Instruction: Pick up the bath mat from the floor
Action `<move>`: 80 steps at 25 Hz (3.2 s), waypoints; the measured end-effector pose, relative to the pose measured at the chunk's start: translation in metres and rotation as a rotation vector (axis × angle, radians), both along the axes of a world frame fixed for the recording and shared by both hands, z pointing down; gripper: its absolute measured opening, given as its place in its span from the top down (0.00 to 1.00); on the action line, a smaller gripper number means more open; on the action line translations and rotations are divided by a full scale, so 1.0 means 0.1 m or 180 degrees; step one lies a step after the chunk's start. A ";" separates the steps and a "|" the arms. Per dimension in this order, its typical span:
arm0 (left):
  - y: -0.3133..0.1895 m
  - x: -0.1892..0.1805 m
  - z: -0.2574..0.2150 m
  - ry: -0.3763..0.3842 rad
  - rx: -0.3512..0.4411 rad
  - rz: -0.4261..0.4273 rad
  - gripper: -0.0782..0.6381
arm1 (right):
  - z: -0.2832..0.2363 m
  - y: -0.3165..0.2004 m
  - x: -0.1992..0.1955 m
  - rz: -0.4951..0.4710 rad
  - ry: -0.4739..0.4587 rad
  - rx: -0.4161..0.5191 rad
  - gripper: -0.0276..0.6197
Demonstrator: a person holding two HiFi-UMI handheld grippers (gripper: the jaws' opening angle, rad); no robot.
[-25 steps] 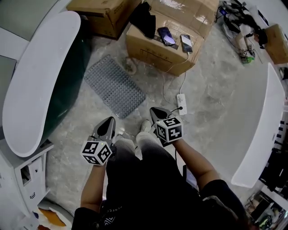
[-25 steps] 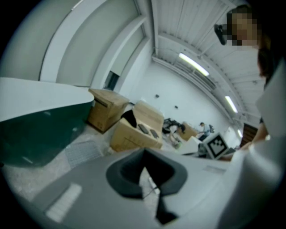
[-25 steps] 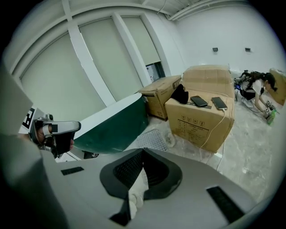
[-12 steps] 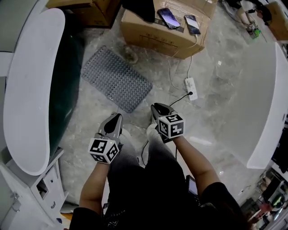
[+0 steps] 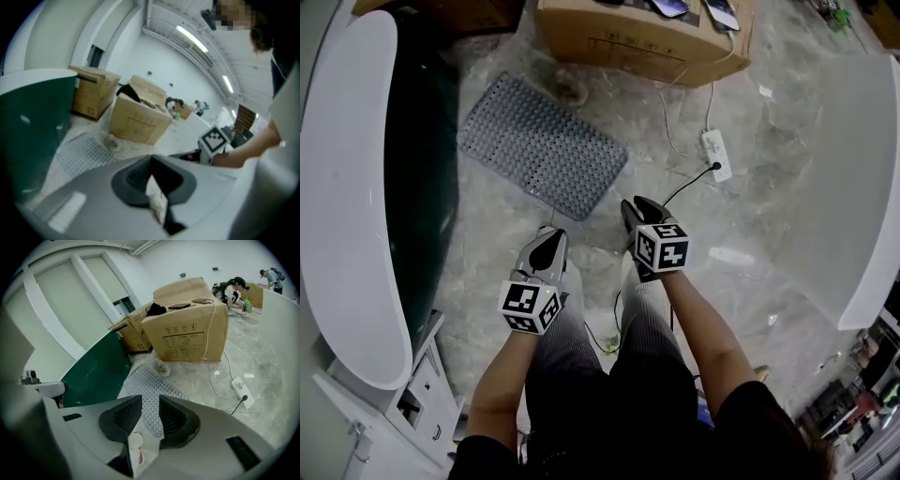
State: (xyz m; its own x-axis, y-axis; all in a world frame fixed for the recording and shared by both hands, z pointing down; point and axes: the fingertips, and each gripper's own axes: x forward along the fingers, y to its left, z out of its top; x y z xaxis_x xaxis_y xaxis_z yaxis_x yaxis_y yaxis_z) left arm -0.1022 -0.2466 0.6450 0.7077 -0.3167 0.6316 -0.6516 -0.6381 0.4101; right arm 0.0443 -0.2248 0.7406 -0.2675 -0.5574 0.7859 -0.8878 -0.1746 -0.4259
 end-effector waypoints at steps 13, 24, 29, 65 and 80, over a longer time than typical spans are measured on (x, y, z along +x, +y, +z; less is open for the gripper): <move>-0.06 0.27 1.18 -0.0106 -0.0182 -0.0225 0.88 | 1.23 -0.10 0.25 0.0298 0.0028 -0.0192 0.77; -0.25 0.23 2.22 -0.0344 -0.0011 0.0034 0.88 | 2.35 -0.03 0.36 0.0549 -0.0034 -0.0387 0.76; -0.31 0.05 2.70 -0.0502 0.0000 0.0151 0.88 | 2.82 -0.08 0.33 0.0636 -0.0054 -0.0437 0.76; -0.40 -0.17 4.20 -0.0828 0.0165 0.0297 0.88 | 4.33 0.01 0.17 0.1122 -0.0514 -0.0508 0.75; -0.45 -0.19 4.30 -0.0747 0.0136 0.0233 0.88 | 4.36 -0.06 0.00 0.1209 -0.1285 -0.0229 0.76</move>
State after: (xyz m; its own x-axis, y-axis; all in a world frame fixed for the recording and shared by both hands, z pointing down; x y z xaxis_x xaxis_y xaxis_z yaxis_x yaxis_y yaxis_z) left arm -0.1215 -0.2912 1.0749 0.5652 -0.2999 0.7685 -0.6772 -0.7006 0.2247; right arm 0.0445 -0.2307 1.1766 -0.3458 -0.6222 0.7023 -0.5256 -0.4916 -0.6943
